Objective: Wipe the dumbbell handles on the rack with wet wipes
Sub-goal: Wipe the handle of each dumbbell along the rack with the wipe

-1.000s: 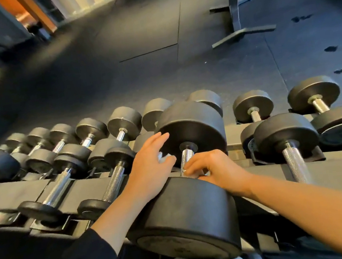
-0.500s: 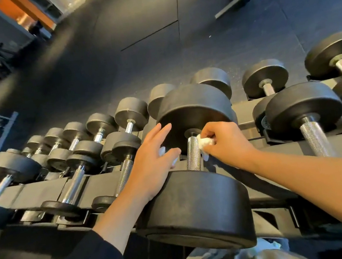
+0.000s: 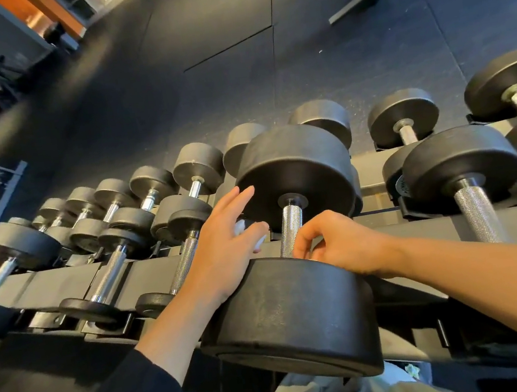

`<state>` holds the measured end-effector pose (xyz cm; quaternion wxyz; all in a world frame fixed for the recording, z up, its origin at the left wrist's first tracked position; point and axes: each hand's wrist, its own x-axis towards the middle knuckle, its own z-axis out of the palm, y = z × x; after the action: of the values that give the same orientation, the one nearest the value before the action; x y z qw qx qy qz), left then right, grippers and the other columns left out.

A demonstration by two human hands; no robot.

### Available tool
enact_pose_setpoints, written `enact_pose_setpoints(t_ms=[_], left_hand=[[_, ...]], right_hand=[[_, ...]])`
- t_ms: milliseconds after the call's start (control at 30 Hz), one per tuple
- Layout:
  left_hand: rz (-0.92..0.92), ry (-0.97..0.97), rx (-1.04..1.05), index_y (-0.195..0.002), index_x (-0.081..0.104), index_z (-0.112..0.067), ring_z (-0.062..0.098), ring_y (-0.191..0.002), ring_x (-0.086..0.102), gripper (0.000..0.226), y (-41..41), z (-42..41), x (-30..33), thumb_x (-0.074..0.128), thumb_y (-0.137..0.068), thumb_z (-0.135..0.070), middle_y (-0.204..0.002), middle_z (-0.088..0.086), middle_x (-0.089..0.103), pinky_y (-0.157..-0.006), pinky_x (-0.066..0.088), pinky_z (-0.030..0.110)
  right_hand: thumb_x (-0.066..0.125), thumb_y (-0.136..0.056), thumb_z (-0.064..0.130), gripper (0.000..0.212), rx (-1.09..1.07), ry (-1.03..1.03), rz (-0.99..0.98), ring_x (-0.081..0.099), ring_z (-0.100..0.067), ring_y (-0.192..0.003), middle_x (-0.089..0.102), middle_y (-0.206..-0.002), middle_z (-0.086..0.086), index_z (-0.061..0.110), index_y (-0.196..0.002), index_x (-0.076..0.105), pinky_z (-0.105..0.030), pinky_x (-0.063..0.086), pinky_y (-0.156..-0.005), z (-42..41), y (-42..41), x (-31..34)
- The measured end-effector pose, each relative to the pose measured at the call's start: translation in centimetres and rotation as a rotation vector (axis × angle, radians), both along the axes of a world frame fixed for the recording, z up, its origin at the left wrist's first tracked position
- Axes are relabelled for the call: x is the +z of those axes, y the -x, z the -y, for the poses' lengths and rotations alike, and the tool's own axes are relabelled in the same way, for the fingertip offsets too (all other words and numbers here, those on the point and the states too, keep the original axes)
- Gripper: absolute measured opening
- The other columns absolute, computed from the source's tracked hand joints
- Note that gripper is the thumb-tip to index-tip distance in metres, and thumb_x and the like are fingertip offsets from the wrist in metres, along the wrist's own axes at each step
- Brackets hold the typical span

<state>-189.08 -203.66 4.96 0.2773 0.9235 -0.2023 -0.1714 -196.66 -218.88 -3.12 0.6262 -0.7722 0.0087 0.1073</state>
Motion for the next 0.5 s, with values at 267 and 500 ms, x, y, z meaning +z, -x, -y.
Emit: enact_pose_setpoints(t_ms=[267, 500], left_hand=[[0.028, -0.007, 0.001, -0.141, 0.035, -0.04, 0.011, -0.134, 0.033, 0.05, -0.03, 0.05, -0.09, 0.051, -0.095, -0.027, -0.154, -0.017, 0.02, -0.078, 0.051, 0.014], [0.001, 0.02, -0.019, -0.141, 0.036, -0.039, 0.01, -0.136, 0.029, 0.051, -0.24, -0.12, -0.25, 0.053, -0.094, -0.028, -0.154, -0.016, 0.022, -0.106, 0.041, 0.045]], right_hand=[[0.077, -0.075, 0.012, 0.017, -0.323, -0.042, 0.126, 0.065, -0.009, -0.083, 0.069, -0.091, 0.005, 0.021, -0.089, 0.072, -0.02, 0.052, -0.076, 0.3, -0.85, -0.02], [0.076, -0.077, 0.013, 0.02, -0.039, -0.014, 0.065, 0.063, -0.01, -0.099, 0.069, -0.103, 0.003, 0.018, -0.097, 0.075, -0.033, 0.053, -0.091, 0.56, -0.33, 0.24]])
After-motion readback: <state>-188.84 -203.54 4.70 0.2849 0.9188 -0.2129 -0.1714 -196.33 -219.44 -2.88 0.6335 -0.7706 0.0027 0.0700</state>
